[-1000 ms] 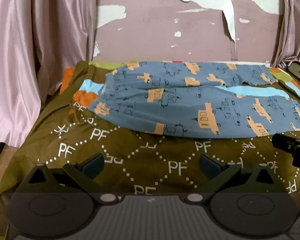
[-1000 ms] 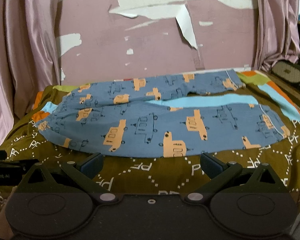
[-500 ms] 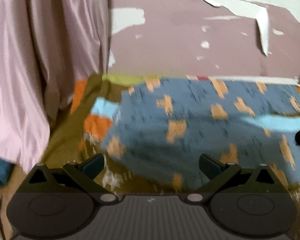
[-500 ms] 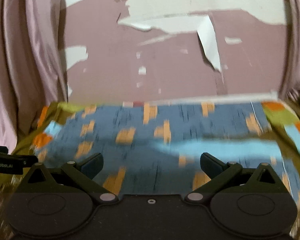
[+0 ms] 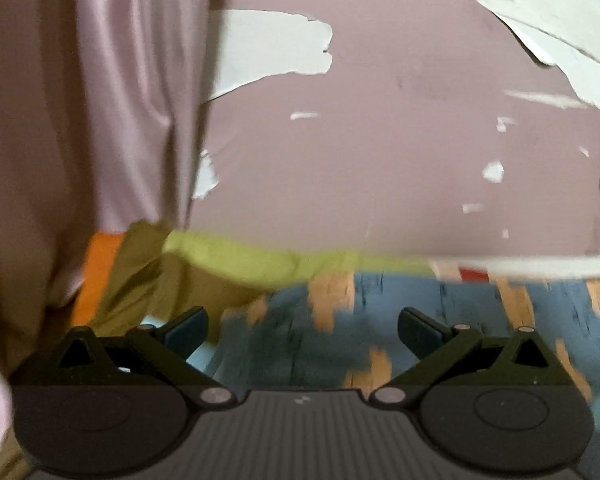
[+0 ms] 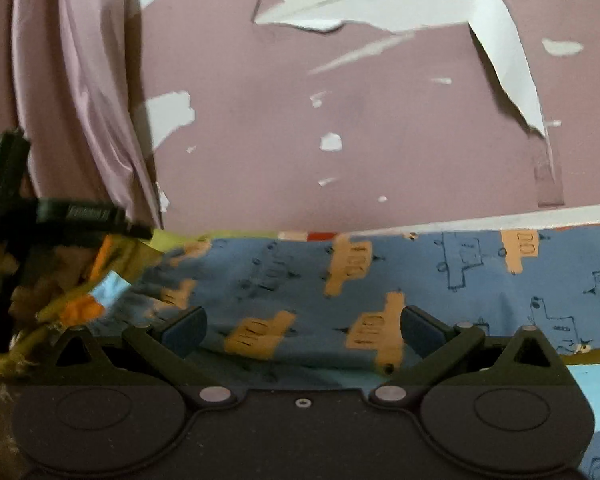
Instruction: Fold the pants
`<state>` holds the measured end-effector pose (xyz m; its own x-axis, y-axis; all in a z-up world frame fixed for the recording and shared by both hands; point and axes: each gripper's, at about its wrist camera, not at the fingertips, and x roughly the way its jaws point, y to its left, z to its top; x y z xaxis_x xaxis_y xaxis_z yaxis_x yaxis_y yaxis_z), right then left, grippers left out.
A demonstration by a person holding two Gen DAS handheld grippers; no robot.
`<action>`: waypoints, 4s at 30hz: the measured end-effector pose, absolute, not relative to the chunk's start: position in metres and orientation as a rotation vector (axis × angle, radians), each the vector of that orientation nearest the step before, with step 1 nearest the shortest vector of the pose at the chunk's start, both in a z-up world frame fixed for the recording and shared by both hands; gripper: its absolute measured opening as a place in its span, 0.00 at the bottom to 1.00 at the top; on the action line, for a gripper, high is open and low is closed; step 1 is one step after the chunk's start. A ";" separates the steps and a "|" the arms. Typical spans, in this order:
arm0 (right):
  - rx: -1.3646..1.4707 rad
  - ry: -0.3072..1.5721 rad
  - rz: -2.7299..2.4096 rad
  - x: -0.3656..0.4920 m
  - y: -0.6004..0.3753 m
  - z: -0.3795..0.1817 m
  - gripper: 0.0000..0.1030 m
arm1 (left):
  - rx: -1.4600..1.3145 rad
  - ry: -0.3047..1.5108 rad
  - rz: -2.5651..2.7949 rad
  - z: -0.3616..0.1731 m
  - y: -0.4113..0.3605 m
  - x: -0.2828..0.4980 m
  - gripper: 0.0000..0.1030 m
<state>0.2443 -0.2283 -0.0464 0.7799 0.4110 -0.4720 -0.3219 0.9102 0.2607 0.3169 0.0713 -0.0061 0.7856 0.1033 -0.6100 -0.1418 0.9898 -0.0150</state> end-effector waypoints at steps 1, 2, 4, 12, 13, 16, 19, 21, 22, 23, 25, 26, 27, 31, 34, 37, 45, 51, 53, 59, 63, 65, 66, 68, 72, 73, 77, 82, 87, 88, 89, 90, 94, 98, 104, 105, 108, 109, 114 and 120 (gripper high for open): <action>0.172 0.552 0.396 0.248 -0.231 -0.051 1.00 | -0.050 0.644 0.124 -0.010 0.071 0.325 1.00; 0.174 0.566 0.404 0.252 -0.233 -0.054 1.00 | -0.033 0.639 0.113 -0.014 0.069 0.333 1.00; 0.163 0.583 0.419 0.254 -0.237 -0.059 1.00 | 0.007 0.653 0.093 -0.022 0.066 0.348 1.00; 0.100 0.607 0.319 0.259 -0.260 -0.067 1.00 | 0.262 0.816 0.016 -0.030 0.055 0.396 1.00; 0.096 0.611 0.313 0.261 -0.259 -0.069 1.00 | 0.284 0.833 0.011 -0.029 0.054 0.397 1.00; 0.068 0.616 0.298 0.275 -0.250 -0.065 1.00 | 0.345 0.896 -0.037 -0.020 0.052 0.398 1.00; 0.009 0.606 0.294 0.300 -0.235 -0.052 1.00 | 0.366 0.890 -0.139 -0.011 0.056 0.397 1.00; -0.024 0.617 0.359 0.322 -0.228 -0.046 1.00 | 0.396 0.822 -0.180 -0.013 0.058 0.400 1.00; -0.053 0.629 0.408 0.335 -0.225 -0.043 0.99 | 0.394 0.793 -0.202 -0.014 0.060 0.403 1.00; -0.093 0.639 0.461 0.348 -0.222 -0.042 0.99 | 0.375 0.762 -0.231 -0.017 0.063 0.407 1.00; -0.203 0.647 0.563 0.373 -0.217 -0.039 0.99 | 0.320 0.693 -0.250 -0.022 0.069 0.414 1.00; -0.250 0.649 0.596 0.383 -0.214 -0.038 0.99 | 0.303 0.682 -0.252 -0.026 0.073 0.418 1.00; -0.288 0.659 0.627 0.394 -0.211 -0.038 0.99 | 0.298 0.692 -0.268 -0.029 0.075 0.422 0.99; -0.316 0.706 0.690 0.425 -0.204 -0.038 0.91 | 0.358 0.717 -0.399 -0.038 0.074 0.433 0.96; -0.354 0.701 0.708 0.432 -0.199 -0.042 0.84 | 0.350 0.728 -0.456 -0.045 0.074 0.434 0.90; -0.455 0.700 0.713 0.434 -0.190 -0.049 0.75 | 0.454 0.734 -0.470 -0.051 0.066 0.434 0.82; -0.408 0.806 0.758 0.457 -0.201 -0.064 0.72 | 0.462 0.831 -0.464 -0.056 0.073 0.438 0.54; -0.375 0.836 0.780 0.467 -0.205 -0.065 0.68 | 0.488 0.801 -0.502 -0.044 0.071 0.436 0.49; -0.390 0.837 0.788 0.466 -0.205 -0.067 0.64 | 0.498 0.792 -0.523 -0.042 0.068 0.435 0.49; -0.416 0.845 0.808 0.463 -0.196 -0.067 0.42 | 0.599 0.858 -0.508 -0.058 0.053 0.439 0.32; -0.472 0.845 0.806 0.457 -0.187 -0.067 0.18 | 0.619 0.885 -0.498 -0.054 0.045 0.437 0.05; -0.502 0.821 0.780 0.455 -0.182 -0.064 0.05 | 0.602 0.882 -0.455 -0.052 0.041 0.436 0.01; -0.503 0.804 0.760 0.454 -0.180 -0.060 0.02 | 0.589 0.874 -0.436 -0.049 0.039 0.436 0.00; -0.506 0.760 0.728 0.451 -0.179 -0.054 0.01 | 0.568 0.838 -0.395 -0.039 0.036 0.433 0.00; -0.480 0.656 0.632 0.449 -0.177 -0.042 0.01 | 0.535 0.773 -0.304 -0.020 0.048 0.428 0.00; -0.467 0.640 0.609 0.451 -0.177 -0.041 0.01 | 0.522 0.758 -0.286 -0.017 0.050 0.429 0.00; -0.467 0.644 0.579 0.459 -0.169 -0.050 0.01 | 0.503 0.779 -0.238 -0.023 0.054 0.436 0.00; -0.479 0.665 0.573 0.459 -0.159 -0.058 0.01 | 0.472 0.799 -0.237 -0.030 0.056 0.448 0.00; -0.459 0.641 0.573 0.451 -0.164 -0.045 0.01 | 0.444 0.763 -0.246 -0.021 0.058 0.441 0.00; -0.455 0.634 0.573 0.446 -0.165 -0.044 0.01 | 0.436 0.750 -0.247 -0.018 0.058 0.438 0.00; -0.453 0.624 0.575 0.439 -0.172 -0.039 0.01 | 0.430 0.738 -0.249 -0.012 0.066 0.426 0.00; -0.451 0.611 0.578 0.432 -0.173 -0.035 0.01 | 0.431 0.724 -0.249 -0.007 0.071 0.417 0.00; -0.430 0.573 0.585 0.406 -0.186 -0.019 0.01 | 0.427 0.671 -0.266 0.006 0.075 0.394 0.00; -0.434 0.543 0.602 0.380 -0.185 -0.003 0.01 | 0.420 0.630 -0.283 0.021 0.077 0.370 0.00; -0.433 0.497 0.652 0.333 -0.190 0.015 0.01 | 0.419 0.584 -0.298 0.048 0.082 0.321 0.00; -0.438 0.487 0.661 0.324 -0.191 0.017 0.01 | 0.424 0.585 -0.301 0.049 0.081 0.313 0.00; -0.445 0.465 0.677 0.293 -0.190 0.022 0.01 | 0.496 0.578 -0.309 0.052 0.074 0.281 0.00; -0.446 0.461 0.680 0.283 -0.190 0.023 0.01 | 0.514 0.576 -0.310 0.052 0.071 0.270 0.00; -0.415 0.467 0.660 0.227 -0.190 0.018 0.01 | 0.569 0.551 -0.321 0.045 0.060 0.215 0.00; -0.399 0.487 0.638 0.173 -0.189 -0.002 0.00 | 0.690 0.505 -0.312 0.019 0.046 0.159 0.00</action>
<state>0.1728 -0.1886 -0.0016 0.6990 0.4651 -0.5433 -0.6467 0.7354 -0.2025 0.1593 0.0460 0.0191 0.8357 -0.1083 -0.5384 0.4332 0.7327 0.5250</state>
